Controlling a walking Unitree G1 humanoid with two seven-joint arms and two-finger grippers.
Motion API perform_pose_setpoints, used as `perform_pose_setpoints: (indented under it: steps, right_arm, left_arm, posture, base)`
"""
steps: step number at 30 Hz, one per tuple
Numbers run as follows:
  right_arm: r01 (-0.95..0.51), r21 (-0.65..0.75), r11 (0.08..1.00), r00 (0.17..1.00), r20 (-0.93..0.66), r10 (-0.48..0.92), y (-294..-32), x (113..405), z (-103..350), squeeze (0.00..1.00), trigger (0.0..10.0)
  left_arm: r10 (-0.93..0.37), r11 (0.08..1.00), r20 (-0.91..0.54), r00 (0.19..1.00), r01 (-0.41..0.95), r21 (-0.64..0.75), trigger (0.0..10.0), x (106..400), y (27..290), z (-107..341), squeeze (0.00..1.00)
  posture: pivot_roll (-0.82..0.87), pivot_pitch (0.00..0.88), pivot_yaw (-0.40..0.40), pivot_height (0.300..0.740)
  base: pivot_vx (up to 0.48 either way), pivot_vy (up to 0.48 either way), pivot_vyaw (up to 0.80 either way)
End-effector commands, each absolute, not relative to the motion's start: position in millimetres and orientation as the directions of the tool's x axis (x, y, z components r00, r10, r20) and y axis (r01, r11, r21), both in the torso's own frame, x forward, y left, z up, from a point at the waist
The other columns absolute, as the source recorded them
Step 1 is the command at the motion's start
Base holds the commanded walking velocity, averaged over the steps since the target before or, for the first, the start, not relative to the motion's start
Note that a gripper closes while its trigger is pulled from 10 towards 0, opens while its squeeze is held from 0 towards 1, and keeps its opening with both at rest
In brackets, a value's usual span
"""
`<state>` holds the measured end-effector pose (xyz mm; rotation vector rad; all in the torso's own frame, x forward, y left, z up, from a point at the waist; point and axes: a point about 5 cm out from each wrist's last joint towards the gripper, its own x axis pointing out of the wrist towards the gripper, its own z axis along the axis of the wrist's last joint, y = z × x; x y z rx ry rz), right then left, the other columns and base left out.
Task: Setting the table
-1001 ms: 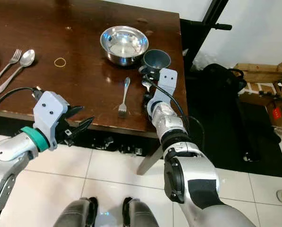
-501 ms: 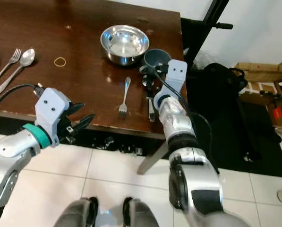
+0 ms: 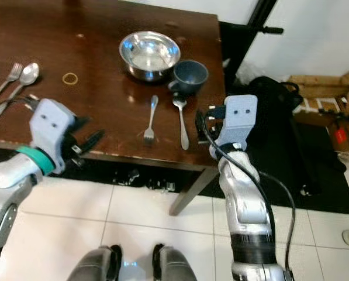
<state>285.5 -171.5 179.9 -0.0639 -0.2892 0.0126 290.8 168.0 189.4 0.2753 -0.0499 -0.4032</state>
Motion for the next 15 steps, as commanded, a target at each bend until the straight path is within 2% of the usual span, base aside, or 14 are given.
perform_pose_setpoints:
  steps: [1,6,15]
  right_arm:
    - [0.011,-0.068,0.998,0.951,0.309,0.011,-171,280,179,0.0,10.0]
    - [0.034,-0.034,0.999,0.957,0.289,-0.023,-166,269,169,0.0,10.0]
    - [0.021,-0.037,0.999,0.963,0.268,-0.011,-161,269,164,0.0,10.0]
  left_arm:
    - [-0.352,0.902,0.004,0.936,0.338,0.268,10.0,293,173,188,0.0]
    - [-0.287,0.93,0.03,0.957,0.271,0.247,10.0,301,176,190,0.0]
    - [-0.284,0.932,0.026,0.959,0.269,0.244,10.0,302,174,188,0.0]
  posture:
    - [0.06,0.033,-0.004,0.74]
    - [0.06,0.027,0.004,0.74]
    - [0.06,0.039,0.006,0.74]
  base:
    - [0.0,0.0,0.0]
    - [0.0,0.0,0.0]
    - [0.0,0.0,0.0]
